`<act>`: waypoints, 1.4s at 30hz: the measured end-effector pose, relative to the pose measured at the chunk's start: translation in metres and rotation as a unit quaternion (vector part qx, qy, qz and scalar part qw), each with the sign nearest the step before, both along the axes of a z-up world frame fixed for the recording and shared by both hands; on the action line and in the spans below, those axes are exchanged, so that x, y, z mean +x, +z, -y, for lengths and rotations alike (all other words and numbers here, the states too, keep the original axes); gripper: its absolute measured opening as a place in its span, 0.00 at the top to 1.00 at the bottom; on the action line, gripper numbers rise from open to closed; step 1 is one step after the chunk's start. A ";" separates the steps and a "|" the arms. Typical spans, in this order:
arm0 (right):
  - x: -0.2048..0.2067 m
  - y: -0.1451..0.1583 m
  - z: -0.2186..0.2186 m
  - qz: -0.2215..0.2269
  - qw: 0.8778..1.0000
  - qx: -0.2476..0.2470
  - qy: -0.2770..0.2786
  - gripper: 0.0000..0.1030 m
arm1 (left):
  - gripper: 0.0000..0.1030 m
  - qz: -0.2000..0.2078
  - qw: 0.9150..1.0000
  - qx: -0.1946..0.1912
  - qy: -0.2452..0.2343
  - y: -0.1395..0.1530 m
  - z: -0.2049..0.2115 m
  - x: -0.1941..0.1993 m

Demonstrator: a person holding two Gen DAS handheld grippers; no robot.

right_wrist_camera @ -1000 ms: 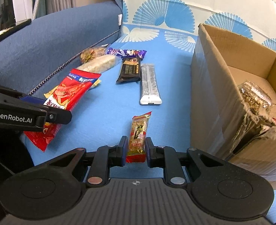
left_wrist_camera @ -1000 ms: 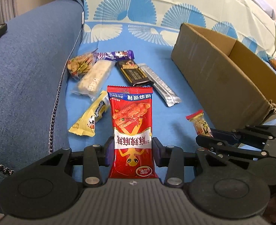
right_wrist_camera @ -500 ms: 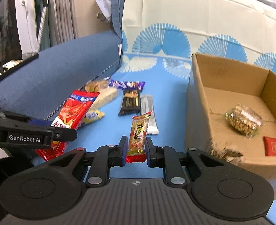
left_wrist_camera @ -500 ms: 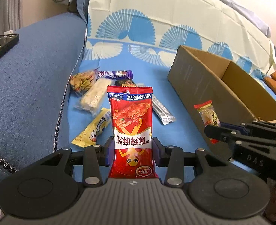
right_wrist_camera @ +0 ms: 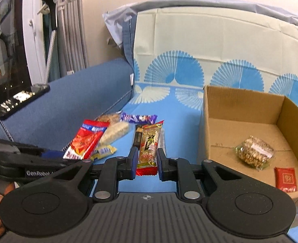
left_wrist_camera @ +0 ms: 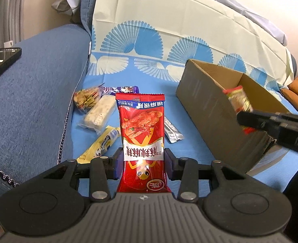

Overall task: Organize snacks
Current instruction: 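Carry the granola bar with the right gripper while the left carries the spicy-strip packet toward the box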

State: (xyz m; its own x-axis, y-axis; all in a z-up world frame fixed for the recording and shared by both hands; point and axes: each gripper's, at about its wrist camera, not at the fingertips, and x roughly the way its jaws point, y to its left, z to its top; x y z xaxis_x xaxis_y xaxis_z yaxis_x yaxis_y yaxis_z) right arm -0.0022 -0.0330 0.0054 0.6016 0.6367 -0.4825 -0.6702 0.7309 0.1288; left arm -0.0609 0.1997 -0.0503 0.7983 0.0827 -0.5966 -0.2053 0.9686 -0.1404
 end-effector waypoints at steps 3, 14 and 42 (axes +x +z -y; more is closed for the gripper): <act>0.000 0.009 0.008 0.013 1.000 0.011 -0.004 0.80 | 0.56 0.003 1.000 0.002 0.001 0.003 0.002 -0.002; 0.048 0.074 0.068 0.018 0.998 0.059 -0.032 0.80 | 0.56 0.010 1.000 -0.008 0.011 0.024 0.015 -0.003; 0.108 0.046 0.170 0.004 0.983 0.102 -0.155 0.81 | 0.56 0.028 0.999 0.019 -0.042 0.076 0.089 0.055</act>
